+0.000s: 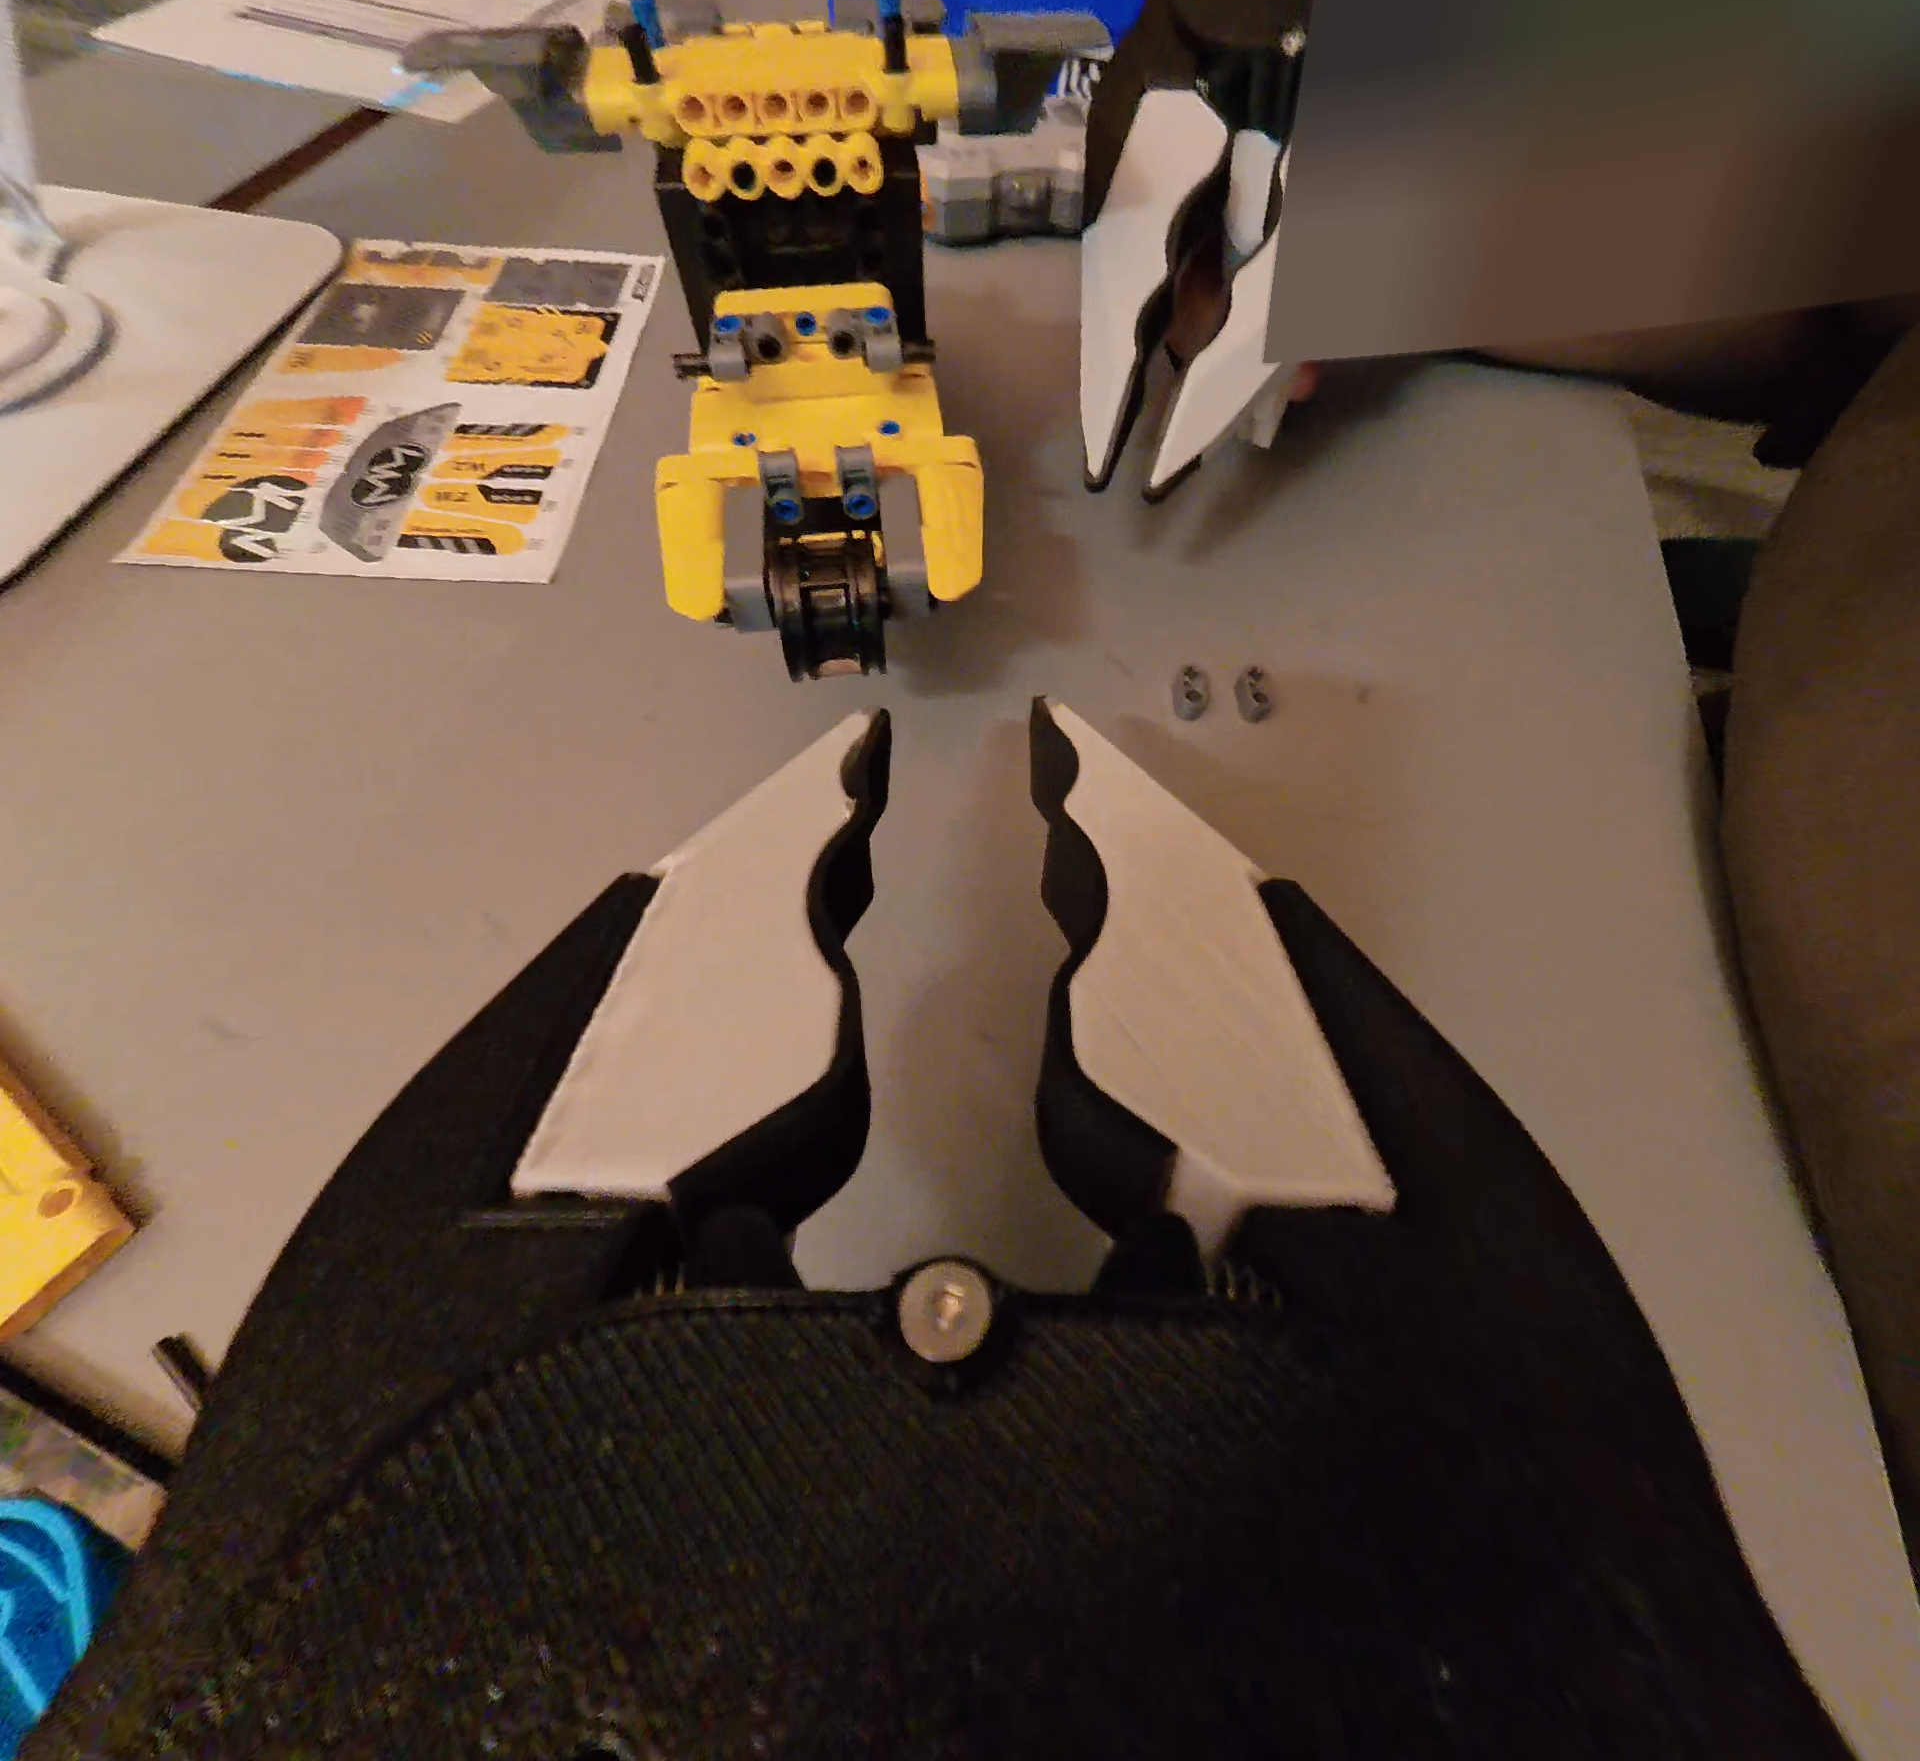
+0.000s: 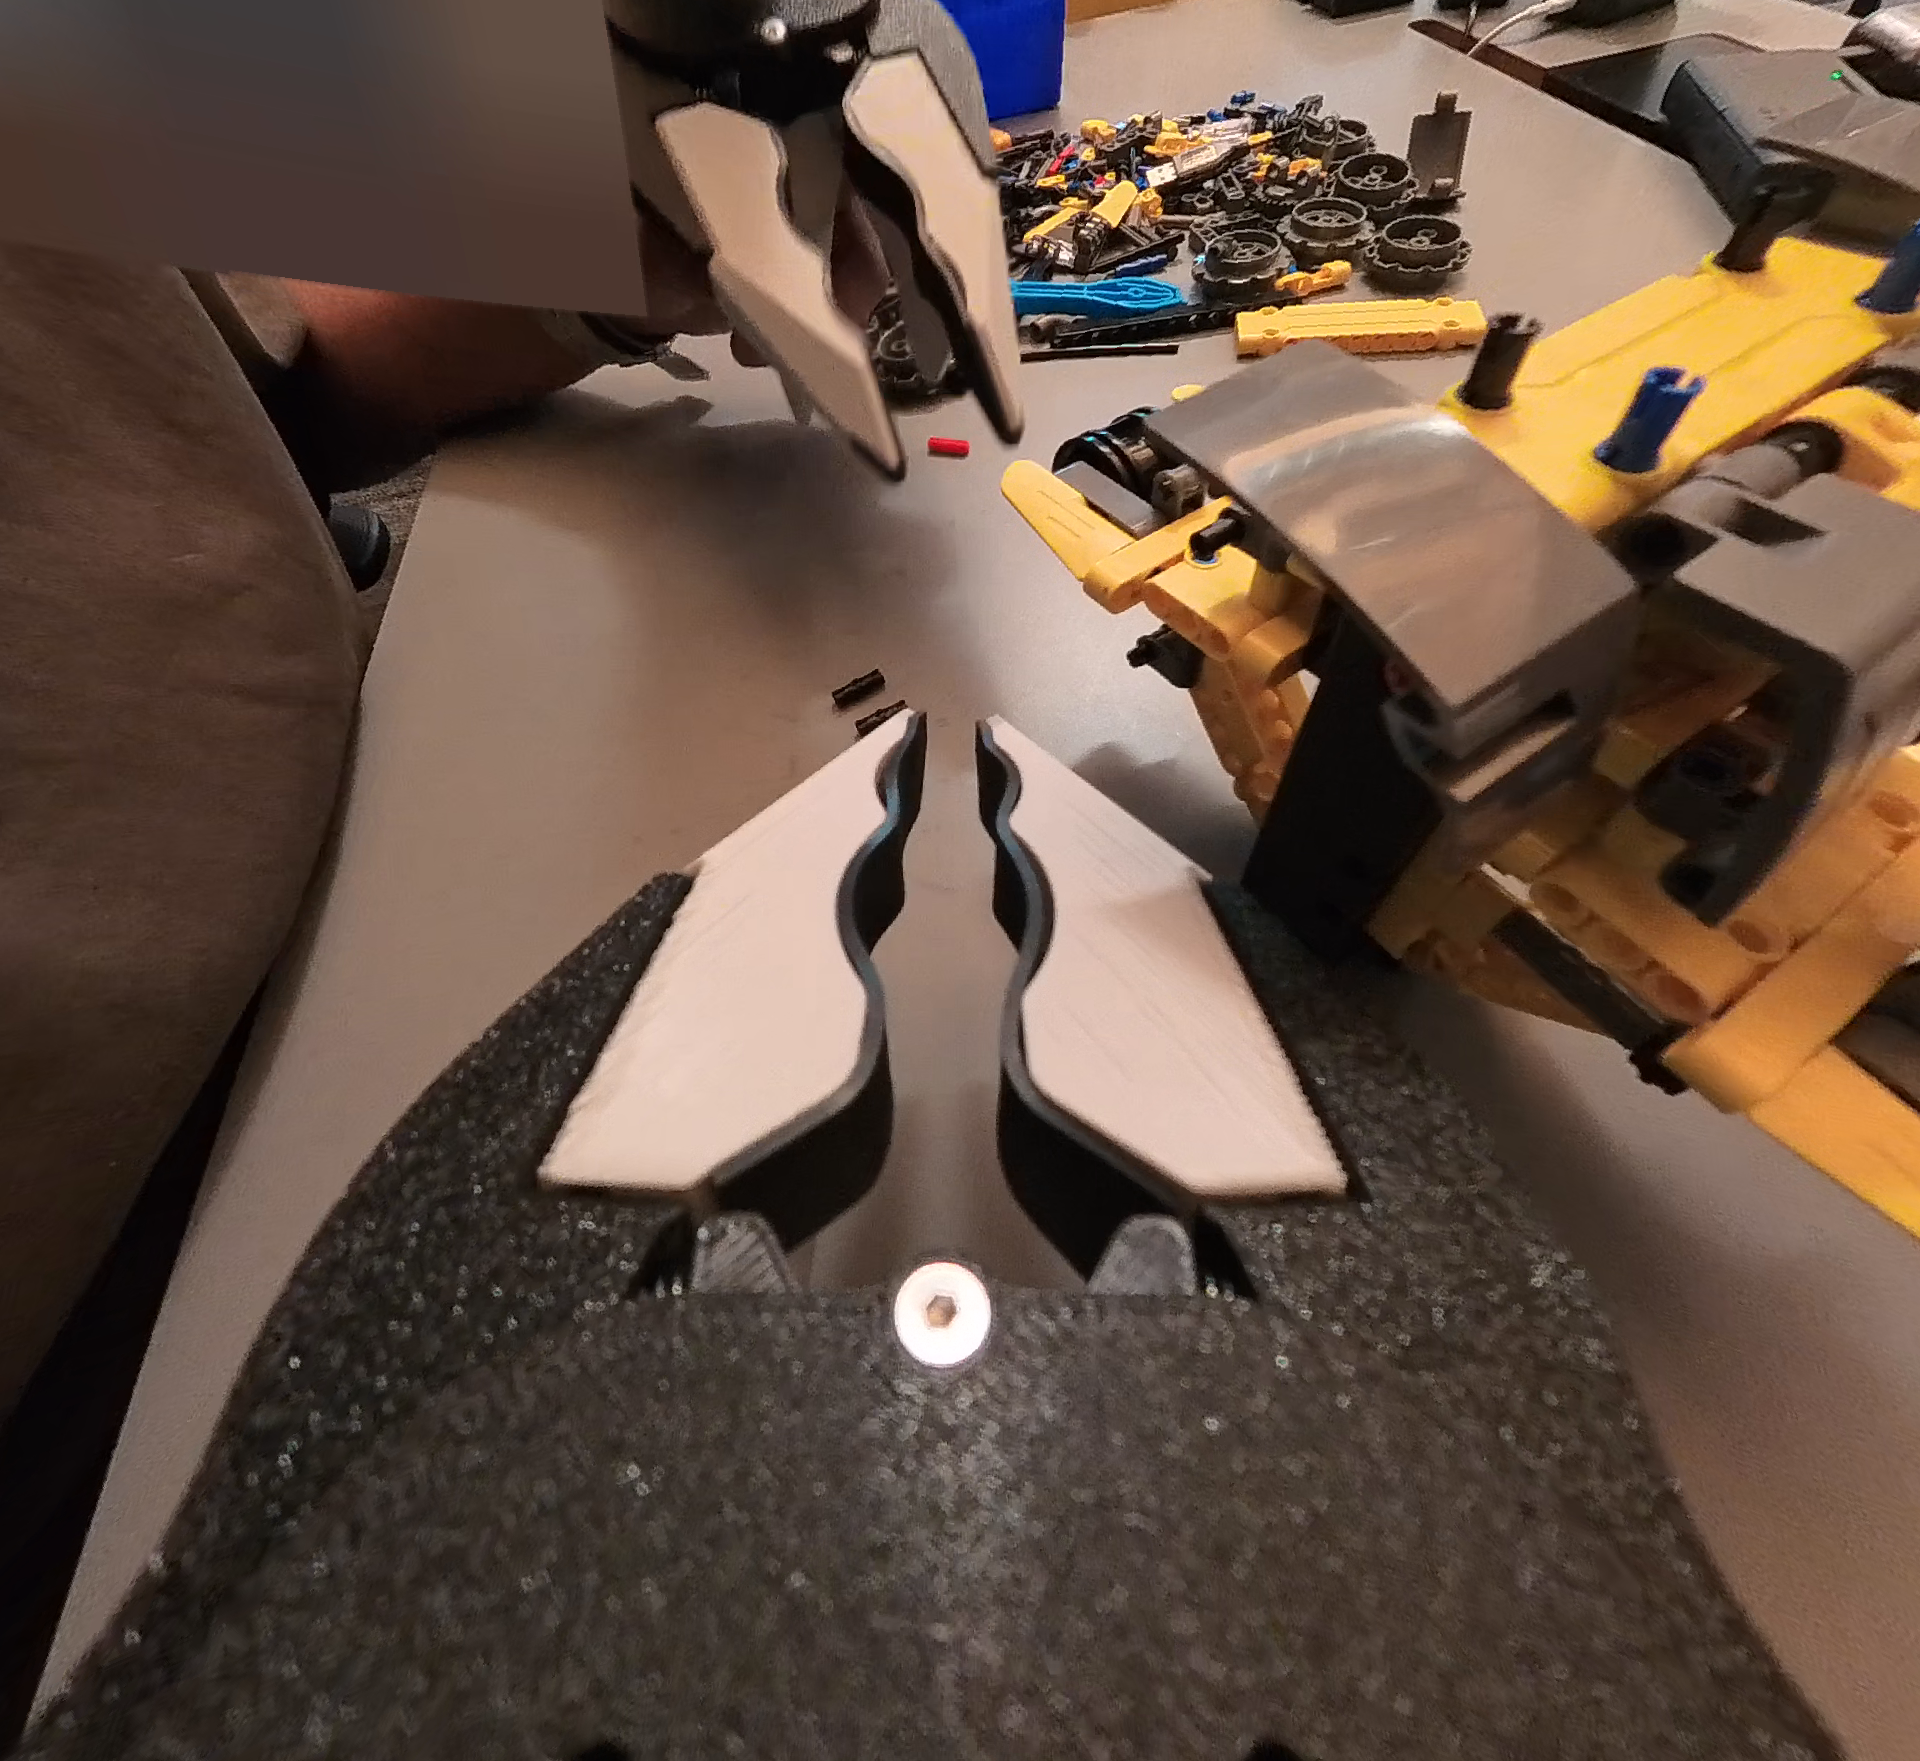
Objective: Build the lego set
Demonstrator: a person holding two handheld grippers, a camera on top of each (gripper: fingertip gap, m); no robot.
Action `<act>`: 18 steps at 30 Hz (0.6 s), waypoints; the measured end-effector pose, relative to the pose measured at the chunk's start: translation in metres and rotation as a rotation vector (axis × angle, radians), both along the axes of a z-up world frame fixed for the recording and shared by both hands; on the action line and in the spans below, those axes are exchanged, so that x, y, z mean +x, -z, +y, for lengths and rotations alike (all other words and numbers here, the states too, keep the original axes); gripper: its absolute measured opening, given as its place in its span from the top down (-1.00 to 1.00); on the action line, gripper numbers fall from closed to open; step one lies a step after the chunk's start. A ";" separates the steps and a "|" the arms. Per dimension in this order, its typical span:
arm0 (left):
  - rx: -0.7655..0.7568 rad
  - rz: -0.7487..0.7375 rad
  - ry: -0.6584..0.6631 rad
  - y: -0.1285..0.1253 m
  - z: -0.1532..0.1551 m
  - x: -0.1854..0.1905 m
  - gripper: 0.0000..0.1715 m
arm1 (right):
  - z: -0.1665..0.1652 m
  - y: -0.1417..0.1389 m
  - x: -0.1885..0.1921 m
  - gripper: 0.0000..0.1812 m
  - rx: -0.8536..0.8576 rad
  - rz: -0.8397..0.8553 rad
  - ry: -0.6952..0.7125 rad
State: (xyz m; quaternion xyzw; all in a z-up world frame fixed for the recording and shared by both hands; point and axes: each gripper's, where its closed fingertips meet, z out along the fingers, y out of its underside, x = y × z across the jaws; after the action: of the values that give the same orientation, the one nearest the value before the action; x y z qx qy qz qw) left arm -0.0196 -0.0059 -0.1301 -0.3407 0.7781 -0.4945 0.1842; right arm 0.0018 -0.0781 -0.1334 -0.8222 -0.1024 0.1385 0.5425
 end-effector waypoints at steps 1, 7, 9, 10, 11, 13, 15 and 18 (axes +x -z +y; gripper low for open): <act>-0.013 -0.006 -0.010 -0.002 0.001 0.001 0.73 | 0.000 0.000 0.000 0.90 -0.001 -0.002 0.000; -0.044 -0.024 -0.045 -0.007 0.006 0.005 0.77 | 0.000 0.001 -0.001 0.90 -0.003 -0.005 -0.001; -0.052 -0.024 -0.048 -0.008 0.006 0.005 0.78 | 0.000 0.001 -0.001 0.90 -0.003 -0.003 -0.002; -0.054 -0.024 -0.053 -0.008 0.007 0.006 0.78 | 0.000 0.001 -0.001 0.90 -0.003 -0.002 -0.002; -0.057 -0.023 -0.057 -0.007 0.008 0.007 0.78 | 0.000 0.001 -0.001 0.90 -0.003 -0.002 -0.003; -0.064 -0.023 -0.061 -0.007 0.009 0.007 0.78 | 0.000 0.001 -0.001 0.90 -0.004 -0.005 -0.004; -0.070 -0.020 -0.065 -0.007 0.010 0.008 0.78 | 0.000 0.002 -0.001 0.90 -0.007 -0.008 -0.005; -0.076 -0.018 -0.070 -0.006 0.011 0.008 0.79 | 0.000 0.002 -0.002 0.90 -0.008 -0.009 -0.007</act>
State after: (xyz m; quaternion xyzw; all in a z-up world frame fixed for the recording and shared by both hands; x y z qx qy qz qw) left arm -0.0113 0.0056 -0.1236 -0.3699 0.7447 -0.5201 0.1952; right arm 0.0000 -0.0779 -0.1351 -0.8247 -0.1070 0.1371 0.5381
